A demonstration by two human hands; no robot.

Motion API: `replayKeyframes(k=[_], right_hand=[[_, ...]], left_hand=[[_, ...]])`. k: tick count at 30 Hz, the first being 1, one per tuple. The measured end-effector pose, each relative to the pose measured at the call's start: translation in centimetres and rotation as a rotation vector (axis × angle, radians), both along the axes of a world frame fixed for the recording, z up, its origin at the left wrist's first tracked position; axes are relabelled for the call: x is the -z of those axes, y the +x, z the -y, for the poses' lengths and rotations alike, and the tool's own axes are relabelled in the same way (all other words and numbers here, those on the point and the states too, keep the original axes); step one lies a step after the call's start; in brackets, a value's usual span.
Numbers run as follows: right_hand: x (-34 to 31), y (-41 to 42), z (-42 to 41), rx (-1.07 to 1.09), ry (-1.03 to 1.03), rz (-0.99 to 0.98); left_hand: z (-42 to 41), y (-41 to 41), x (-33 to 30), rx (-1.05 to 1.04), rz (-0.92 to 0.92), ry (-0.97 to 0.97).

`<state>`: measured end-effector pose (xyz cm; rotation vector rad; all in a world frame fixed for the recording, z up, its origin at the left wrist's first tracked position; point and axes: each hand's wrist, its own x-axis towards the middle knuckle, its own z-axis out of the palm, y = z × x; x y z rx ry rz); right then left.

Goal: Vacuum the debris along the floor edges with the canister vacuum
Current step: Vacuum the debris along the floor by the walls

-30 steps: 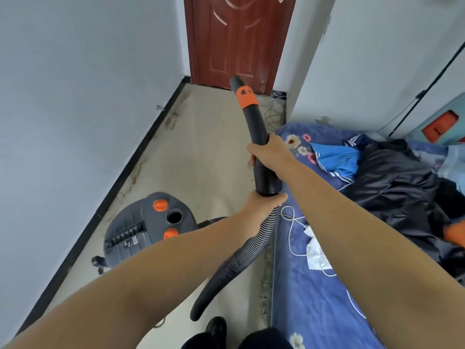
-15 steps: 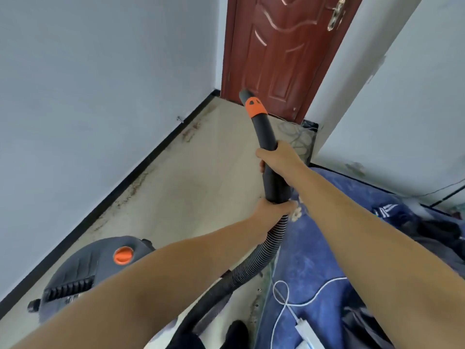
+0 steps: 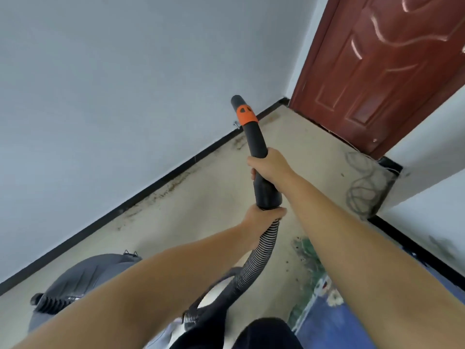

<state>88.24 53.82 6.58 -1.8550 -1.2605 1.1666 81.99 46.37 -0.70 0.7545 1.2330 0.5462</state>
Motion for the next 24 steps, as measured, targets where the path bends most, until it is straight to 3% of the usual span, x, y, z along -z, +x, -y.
replayKeyframes(k=[6, 13, 18, 24], right_hand=[[-0.1, 0.8, -8.8, -0.134, -0.042, 0.011], [2.1, 4.5, -17.9, -0.338, -0.122, -0.054], [3.6, 7.8, -22.5, -0.502, -0.189, -0.023], [4.4, 3.9, -24.0, -0.67, -0.244, -0.099]], left_hand=[[-8.1, 1.5, 0.1, -0.134, 0.051, 0.033], [-15.8, 6.6, 2.0, -0.318, -0.036, 0.02], [-18.7, 11.8, 2.3, -0.474, -0.049, 0.008], [-19.8, 9.7, 2.7, -0.669, -0.068, -0.005]])
